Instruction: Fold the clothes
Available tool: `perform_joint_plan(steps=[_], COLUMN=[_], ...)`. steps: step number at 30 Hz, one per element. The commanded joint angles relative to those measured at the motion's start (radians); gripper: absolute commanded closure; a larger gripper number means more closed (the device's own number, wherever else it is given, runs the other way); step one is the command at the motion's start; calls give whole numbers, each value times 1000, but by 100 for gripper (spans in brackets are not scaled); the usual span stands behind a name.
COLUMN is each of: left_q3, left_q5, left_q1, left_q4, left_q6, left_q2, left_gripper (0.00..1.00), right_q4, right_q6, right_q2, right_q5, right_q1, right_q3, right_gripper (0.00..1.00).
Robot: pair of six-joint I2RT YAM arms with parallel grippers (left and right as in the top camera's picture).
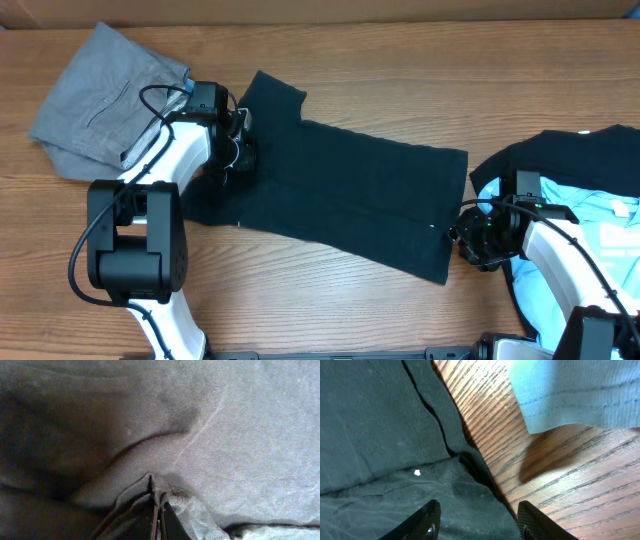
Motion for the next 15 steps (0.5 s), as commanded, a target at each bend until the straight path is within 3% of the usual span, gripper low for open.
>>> perform_joint_plan(steps=[1,15], left_q3=[25,29], left_q5=[36,27], left_q1=[-2,-119], left_q4=[-1,78], left_q6=[6,7], left_q2=[-64,-89], left_gripper=[96,92], right_q4=[1,5], right_q6=[-7,-7], right_q2=[3,3], right_q5=[8,8], right_q1=[3,3], right_q3=[-5,-5], right_gripper=[47,46])
